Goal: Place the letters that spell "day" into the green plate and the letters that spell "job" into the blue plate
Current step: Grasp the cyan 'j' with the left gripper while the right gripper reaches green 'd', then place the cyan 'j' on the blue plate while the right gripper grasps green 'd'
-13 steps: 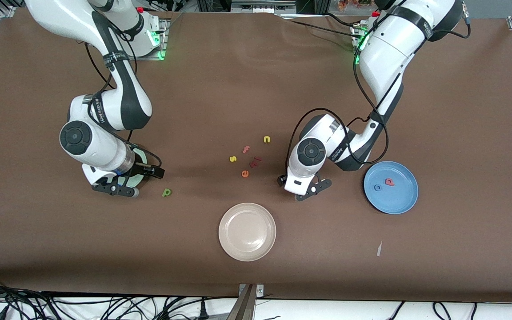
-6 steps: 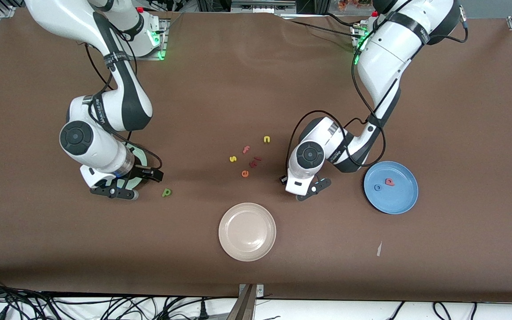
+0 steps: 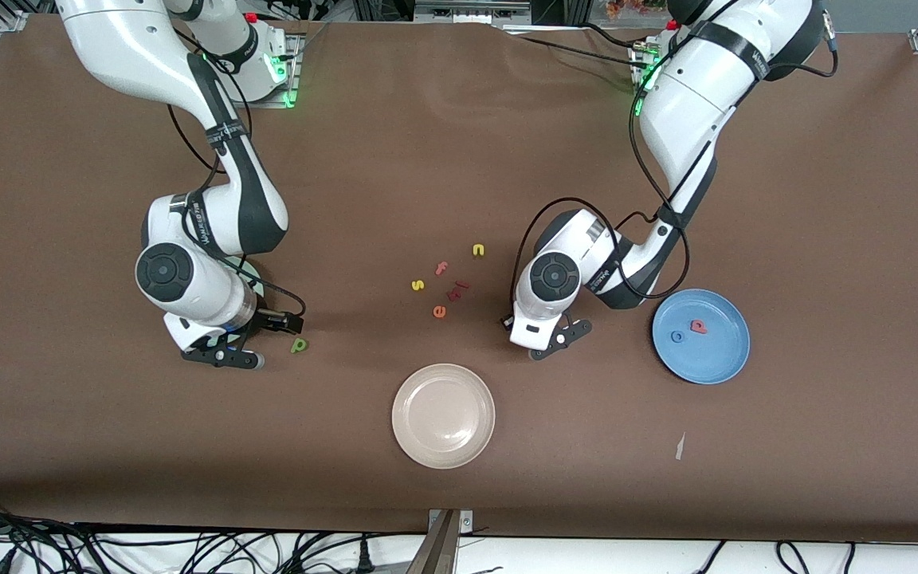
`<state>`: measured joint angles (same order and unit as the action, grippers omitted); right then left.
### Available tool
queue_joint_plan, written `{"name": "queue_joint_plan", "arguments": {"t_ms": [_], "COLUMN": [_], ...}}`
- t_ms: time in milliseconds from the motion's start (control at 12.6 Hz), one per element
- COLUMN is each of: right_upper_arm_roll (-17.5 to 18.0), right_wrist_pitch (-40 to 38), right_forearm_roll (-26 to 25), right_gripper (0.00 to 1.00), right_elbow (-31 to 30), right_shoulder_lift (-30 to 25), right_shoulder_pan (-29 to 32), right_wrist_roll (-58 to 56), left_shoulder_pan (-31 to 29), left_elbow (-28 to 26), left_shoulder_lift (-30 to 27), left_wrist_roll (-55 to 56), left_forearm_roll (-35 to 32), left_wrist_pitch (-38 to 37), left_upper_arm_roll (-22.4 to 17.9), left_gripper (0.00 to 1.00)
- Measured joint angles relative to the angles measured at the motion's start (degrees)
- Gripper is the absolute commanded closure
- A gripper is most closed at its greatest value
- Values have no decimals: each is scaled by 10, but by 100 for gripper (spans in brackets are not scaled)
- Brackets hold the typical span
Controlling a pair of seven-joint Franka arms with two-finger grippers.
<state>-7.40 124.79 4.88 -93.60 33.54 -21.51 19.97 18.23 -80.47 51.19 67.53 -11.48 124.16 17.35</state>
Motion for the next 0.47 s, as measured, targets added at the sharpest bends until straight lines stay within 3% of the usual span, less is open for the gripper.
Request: {"name": "queue_joint_plan", "arguments": {"t_ms": [316,474], "right_upper_arm_roll": [2,4], "right_wrist_pitch": [1,1], "right_forearm_roll": [0,0], "right_gripper": [0,0], "right_elbow": [18,42], "right_shoulder_lift": [23,43], "right_shoulder_pan": [0,-4], "right_wrist_roll": [32,66], "left_shoulder_pan": [1,0], "left_elbow": [12,23], "left_shoulder_lift": [-6,-23], "left_wrist_roll": [-1,-3], "left_forearm_roll": [-6,-49], "left_wrist_pitch": [-18,-61], "left_upper_arm_roll": [0,1], "left_gripper": [100,100]}}
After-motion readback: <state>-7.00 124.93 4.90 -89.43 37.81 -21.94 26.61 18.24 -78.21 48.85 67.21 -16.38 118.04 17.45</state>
